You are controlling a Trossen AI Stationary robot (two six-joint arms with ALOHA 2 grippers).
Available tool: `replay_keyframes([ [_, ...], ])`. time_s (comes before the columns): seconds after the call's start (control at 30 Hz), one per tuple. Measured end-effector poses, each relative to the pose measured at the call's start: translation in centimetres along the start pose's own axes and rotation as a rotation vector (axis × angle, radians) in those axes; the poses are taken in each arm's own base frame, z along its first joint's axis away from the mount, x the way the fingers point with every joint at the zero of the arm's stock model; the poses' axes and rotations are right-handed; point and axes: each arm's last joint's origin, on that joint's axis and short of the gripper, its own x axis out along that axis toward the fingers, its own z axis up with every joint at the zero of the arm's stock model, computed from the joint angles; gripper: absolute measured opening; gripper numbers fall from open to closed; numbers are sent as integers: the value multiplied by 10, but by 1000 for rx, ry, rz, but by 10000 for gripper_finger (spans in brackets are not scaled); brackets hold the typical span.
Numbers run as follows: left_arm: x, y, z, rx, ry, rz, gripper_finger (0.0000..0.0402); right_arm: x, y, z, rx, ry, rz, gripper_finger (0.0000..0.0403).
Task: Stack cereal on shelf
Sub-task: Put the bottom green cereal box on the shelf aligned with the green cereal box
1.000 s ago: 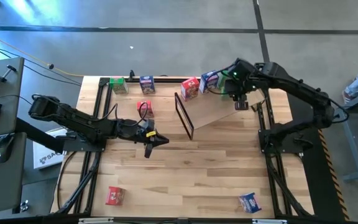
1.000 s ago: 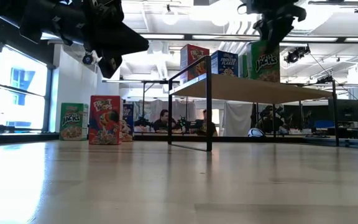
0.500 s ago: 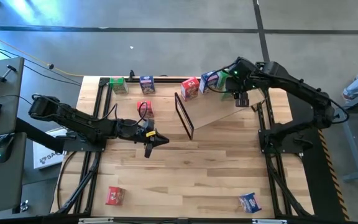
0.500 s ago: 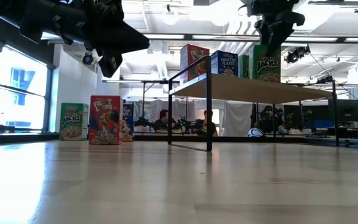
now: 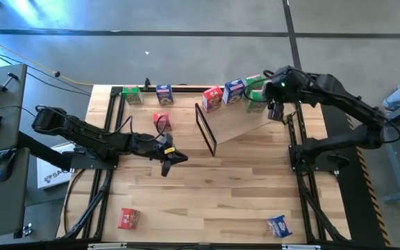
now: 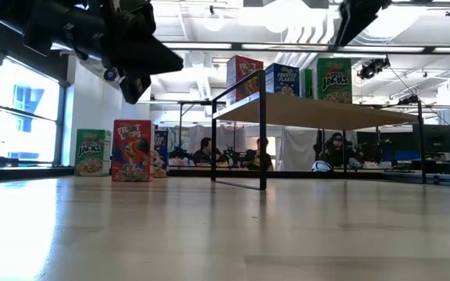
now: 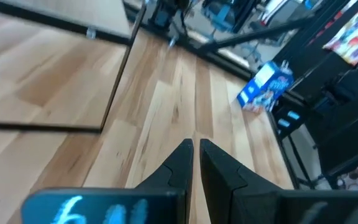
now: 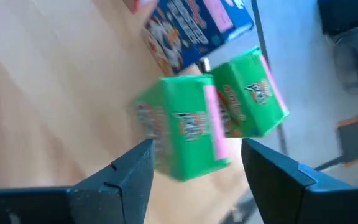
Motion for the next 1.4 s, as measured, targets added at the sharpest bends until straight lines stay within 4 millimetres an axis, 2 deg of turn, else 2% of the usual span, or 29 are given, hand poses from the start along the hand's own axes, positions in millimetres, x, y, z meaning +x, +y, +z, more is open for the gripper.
replay_keyframes([
  [0.17,0,6,2,-16,3,30,21,-11,14,-3,222,-2,42,164],
  [0.37,0,13,6,-8,-14,55,21,-9,27,1,352,32,-11,76],
  [0.47,0,14,6,4,-16,59,21,3,38,-5,384,74,-36,40],
  [0.6,0,14,6,11,-16,59,21,33,57,-20,441,99,-31,11],
  [0.8,0,14,6,16,-15,59,21,64,74,-35,542,31,-29,1],
  [1.0,0,14,6,17,-15,59,21,86,78,-43,569,36,-69,0],
  [1.2,0,14,6,15,-14,59,21,96,74,-47,585,31,-127,0],
  [1.4,0,14,6,8,-11,61,21,98,69,-48,577,29,-160,0],
])
